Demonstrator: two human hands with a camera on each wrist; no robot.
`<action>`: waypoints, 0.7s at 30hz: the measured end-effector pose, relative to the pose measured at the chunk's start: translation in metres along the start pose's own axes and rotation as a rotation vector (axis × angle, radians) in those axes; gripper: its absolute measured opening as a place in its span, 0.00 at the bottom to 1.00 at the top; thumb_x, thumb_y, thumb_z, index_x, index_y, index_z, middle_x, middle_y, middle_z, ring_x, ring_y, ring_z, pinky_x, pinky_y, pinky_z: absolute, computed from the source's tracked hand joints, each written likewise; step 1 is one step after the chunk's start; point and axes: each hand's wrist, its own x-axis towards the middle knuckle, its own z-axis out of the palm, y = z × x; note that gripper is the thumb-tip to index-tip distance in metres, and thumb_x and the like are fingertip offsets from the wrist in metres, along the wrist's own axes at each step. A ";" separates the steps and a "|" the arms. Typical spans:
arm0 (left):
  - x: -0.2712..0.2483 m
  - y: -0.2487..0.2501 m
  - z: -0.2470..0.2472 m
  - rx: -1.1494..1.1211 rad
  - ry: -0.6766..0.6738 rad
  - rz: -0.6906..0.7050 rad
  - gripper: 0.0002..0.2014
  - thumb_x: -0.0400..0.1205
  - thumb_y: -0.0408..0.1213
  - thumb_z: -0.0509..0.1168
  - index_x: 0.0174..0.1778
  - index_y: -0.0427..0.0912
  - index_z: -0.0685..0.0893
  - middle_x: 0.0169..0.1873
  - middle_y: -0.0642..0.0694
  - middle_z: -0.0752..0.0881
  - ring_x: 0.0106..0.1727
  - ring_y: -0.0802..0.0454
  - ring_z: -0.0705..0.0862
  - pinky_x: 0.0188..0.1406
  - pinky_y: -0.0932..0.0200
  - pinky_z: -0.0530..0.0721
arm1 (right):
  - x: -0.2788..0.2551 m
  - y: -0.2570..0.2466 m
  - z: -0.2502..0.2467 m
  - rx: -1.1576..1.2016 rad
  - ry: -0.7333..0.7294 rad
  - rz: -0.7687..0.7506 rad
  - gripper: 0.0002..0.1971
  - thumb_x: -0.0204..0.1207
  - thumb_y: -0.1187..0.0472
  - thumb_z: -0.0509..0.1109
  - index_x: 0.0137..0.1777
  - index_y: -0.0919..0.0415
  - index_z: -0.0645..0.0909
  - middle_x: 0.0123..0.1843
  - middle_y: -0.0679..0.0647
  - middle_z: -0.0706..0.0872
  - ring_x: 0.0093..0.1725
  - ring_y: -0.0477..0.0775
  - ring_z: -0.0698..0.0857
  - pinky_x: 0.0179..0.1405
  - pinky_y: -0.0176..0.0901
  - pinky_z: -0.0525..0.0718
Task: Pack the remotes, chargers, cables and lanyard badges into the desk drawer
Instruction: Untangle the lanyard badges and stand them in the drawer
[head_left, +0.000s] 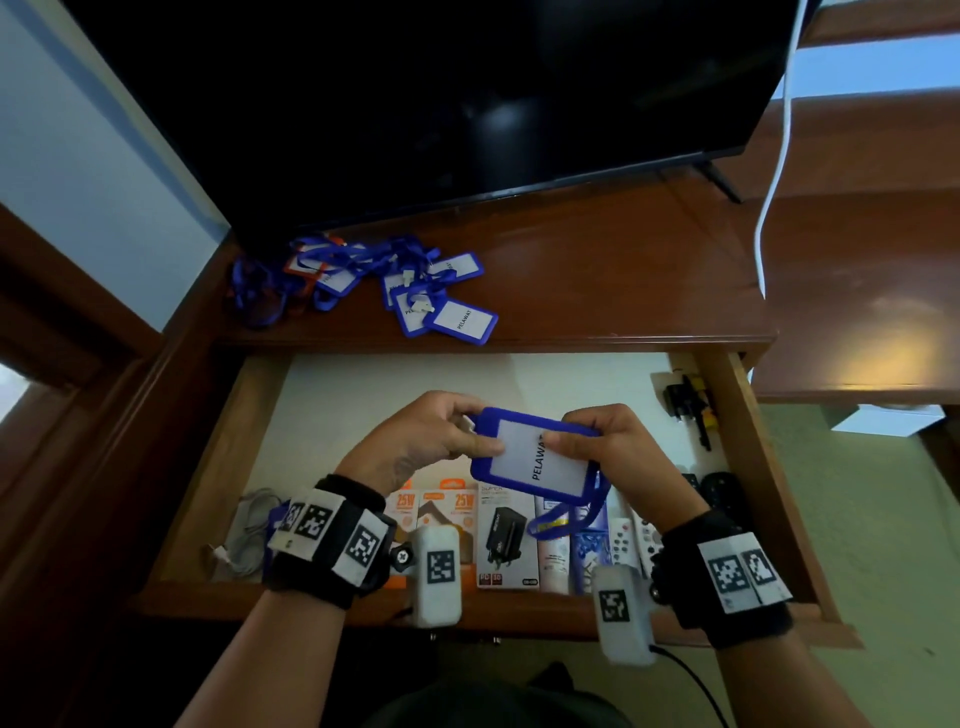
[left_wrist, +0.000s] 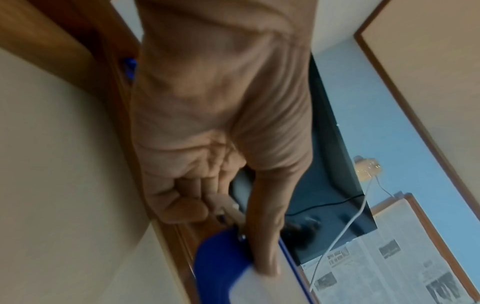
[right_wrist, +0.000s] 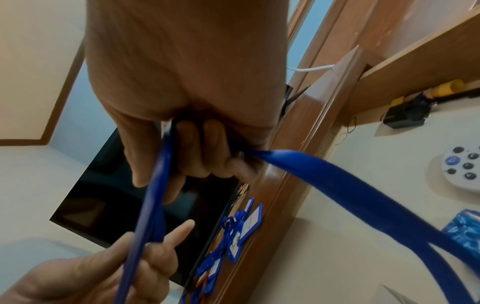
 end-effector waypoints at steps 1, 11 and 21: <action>-0.002 0.002 0.000 0.083 -0.011 0.013 0.13 0.75 0.36 0.74 0.56 0.46 0.86 0.38 0.49 0.84 0.41 0.57 0.81 0.41 0.62 0.77 | 0.000 0.000 0.000 0.011 0.018 -0.004 0.10 0.74 0.64 0.73 0.32 0.65 0.82 0.27 0.53 0.85 0.29 0.50 0.86 0.28 0.35 0.80; -0.013 -0.017 0.006 0.030 -0.068 -0.024 0.09 0.76 0.39 0.73 0.50 0.42 0.89 0.44 0.46 0.91 0.36 0.51 0.83 0.33 0.65 0.82 | -0.005 0.006 0.010 0.134 0.122 0.029 0.10 0.69 0.65 0.77 0.37 0.70 0.79 0.32 0.62 0.86 0.31 0.56 0.87 0.27 0.40 0.83; -0.015 -0.032 0.007 -0.157 0.290 -0.040 0.06 0.79 0.38 0.70 0.46 0.40 0.87 0.28 0.44 0.87 0.24 0.60 0.82 0.27 0.68 0.78 | -0.009 0.004 0.028 0.120 0.095 -0.020 0.12 0.75 0.56 0.71 0.40 0.67 0.83 0.25 0.51 0.84 0.23 0.45 0.81 0.23 0.31 0.76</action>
